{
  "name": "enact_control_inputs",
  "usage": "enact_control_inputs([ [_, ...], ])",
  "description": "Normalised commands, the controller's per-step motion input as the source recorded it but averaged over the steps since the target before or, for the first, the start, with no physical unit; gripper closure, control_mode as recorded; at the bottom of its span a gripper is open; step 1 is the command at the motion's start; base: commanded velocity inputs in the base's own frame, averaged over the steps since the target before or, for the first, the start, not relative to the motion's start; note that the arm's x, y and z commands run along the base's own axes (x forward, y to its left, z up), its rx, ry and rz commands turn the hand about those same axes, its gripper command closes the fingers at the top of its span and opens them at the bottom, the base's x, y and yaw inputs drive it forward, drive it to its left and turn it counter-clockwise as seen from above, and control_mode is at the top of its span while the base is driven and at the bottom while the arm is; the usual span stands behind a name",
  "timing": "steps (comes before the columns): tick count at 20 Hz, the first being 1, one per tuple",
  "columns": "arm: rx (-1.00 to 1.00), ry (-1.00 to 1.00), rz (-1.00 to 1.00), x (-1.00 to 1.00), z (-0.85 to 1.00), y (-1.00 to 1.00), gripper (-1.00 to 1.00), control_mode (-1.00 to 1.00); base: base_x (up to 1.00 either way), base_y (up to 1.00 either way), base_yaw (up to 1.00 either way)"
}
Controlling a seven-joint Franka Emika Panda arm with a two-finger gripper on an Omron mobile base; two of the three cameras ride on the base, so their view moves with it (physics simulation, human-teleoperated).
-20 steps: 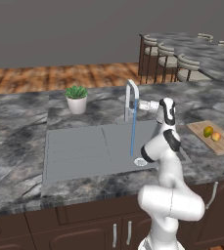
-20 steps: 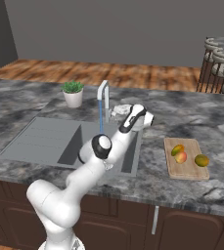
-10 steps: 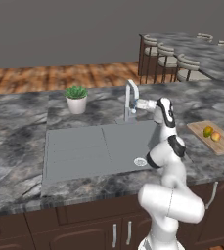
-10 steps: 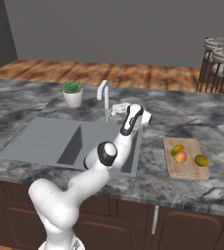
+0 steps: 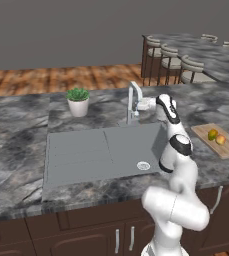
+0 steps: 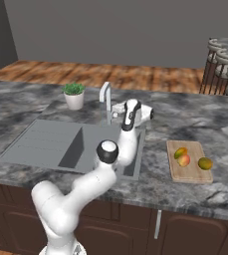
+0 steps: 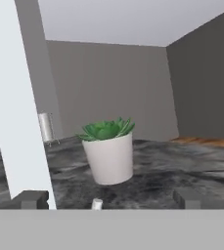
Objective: Pick the mango, orange, mango from the sink and place them on the cutting board to airdry. Then turn off the sink faucet.
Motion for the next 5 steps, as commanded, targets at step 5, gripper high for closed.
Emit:
enact_control_inputs([
  [5, -0.18, 0.0, 0.09, 0.27, 0.15, 0.31, -1.0, -1.0, 0.0, 0.0, 0.0],
])
